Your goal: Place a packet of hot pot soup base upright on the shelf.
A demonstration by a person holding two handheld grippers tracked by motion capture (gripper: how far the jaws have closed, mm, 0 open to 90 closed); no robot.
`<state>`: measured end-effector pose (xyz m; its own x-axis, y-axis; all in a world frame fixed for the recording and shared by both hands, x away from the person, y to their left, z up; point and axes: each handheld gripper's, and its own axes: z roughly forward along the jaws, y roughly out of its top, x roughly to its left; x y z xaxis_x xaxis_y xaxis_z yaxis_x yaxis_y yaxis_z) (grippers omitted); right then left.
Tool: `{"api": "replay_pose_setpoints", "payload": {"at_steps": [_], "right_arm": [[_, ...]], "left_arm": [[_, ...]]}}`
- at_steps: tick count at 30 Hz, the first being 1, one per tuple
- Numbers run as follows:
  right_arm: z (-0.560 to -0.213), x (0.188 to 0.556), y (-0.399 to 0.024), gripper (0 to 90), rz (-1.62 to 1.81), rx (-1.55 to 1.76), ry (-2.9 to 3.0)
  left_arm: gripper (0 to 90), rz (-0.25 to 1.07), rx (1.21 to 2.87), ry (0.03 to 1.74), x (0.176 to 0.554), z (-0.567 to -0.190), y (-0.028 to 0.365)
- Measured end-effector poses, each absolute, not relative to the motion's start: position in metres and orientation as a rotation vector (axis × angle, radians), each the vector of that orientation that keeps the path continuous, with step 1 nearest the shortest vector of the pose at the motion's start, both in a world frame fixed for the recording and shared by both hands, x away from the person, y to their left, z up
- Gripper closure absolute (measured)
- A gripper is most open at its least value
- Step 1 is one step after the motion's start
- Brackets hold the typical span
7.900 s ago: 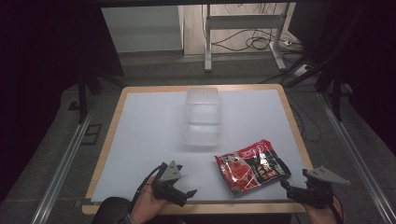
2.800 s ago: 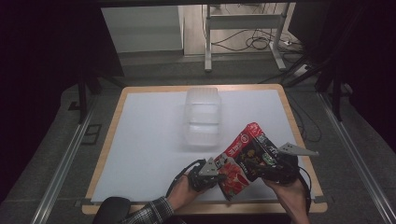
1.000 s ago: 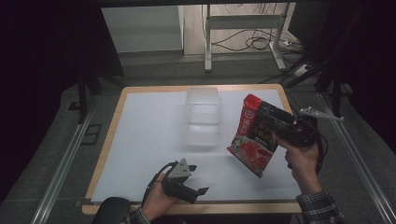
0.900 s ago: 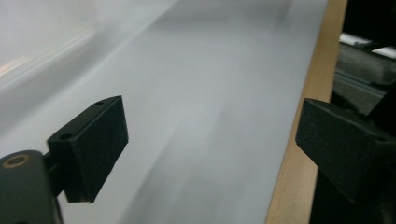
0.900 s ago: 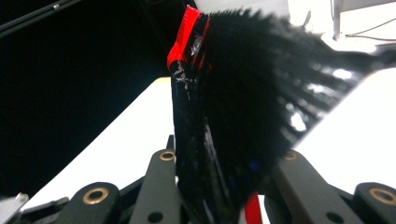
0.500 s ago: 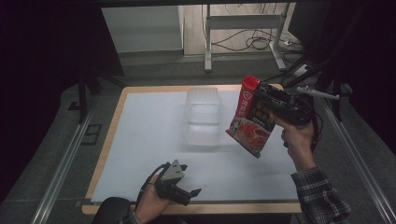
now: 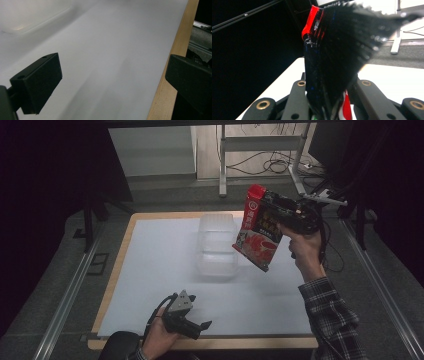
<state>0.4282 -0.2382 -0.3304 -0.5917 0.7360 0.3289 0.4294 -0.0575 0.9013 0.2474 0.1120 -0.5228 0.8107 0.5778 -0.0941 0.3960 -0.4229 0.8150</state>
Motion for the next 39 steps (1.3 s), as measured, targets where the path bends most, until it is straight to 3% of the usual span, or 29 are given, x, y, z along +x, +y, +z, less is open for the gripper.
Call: {"api": "replay_pose_setpoints", "payload": {"at_steps": [39], "right_arm": [[-0.369, 0.484, -0.127, 74.2, 1.702, 1.151, 2.126]], "left_arm": [[0.0, 0.235, 2.083, 0.718, 0.249, -0.525, 0.112]]}}
